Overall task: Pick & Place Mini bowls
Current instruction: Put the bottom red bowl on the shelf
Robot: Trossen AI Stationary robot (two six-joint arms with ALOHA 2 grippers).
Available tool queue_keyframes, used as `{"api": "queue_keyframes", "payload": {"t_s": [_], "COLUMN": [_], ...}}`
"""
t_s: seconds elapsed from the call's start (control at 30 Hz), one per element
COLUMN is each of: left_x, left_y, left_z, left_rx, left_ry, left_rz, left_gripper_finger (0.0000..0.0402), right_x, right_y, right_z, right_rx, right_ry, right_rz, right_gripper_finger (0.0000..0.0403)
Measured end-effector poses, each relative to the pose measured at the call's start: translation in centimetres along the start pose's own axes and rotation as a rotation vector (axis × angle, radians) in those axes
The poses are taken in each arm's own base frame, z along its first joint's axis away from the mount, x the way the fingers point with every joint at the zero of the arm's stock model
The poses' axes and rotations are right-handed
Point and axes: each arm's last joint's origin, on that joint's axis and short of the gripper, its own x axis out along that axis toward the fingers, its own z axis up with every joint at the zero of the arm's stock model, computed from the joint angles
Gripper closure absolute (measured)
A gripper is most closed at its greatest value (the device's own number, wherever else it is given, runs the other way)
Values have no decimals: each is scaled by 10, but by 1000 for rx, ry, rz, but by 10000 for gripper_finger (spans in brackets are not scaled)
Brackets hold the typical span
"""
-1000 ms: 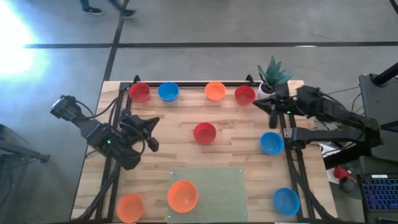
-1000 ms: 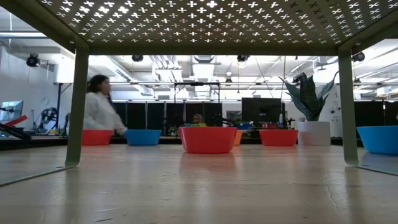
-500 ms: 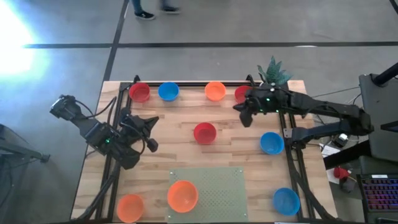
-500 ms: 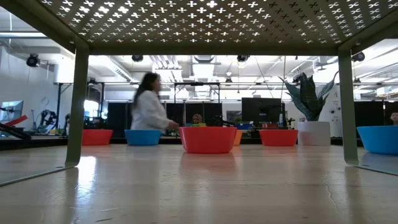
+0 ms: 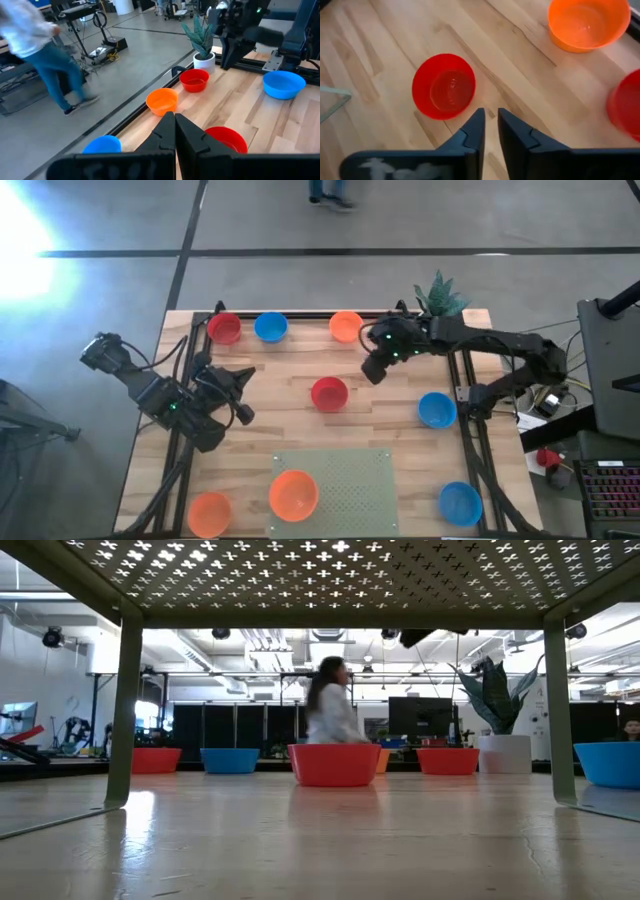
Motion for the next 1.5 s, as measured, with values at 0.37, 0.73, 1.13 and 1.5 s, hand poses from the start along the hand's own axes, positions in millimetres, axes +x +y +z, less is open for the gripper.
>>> {"api": "queue_keyframes", "payload": {"t_s": [0.37,0.73,1.13,1.5], "left_x": [0,0,0,0], "left_y": [0,0,0,0], "left_z": [0,0,0,0], "left_rx": [-4,-5,14,30], "left_ry": [0,0,1,8], "left_rz": [-1,-1,-2,-8], "left_gripper_finger": [402,402,402,401], "right_x": [64,118,134,139], "right_y": [2,-2,-1,-2], "right_z": [16,19,18,15], "right_rx": [169,192,197,197], "right_ry": [160,287,311,293], "right_rz": [-38,-69,-28,-17], "right_gripper_finger": [277,263,262,263]}}
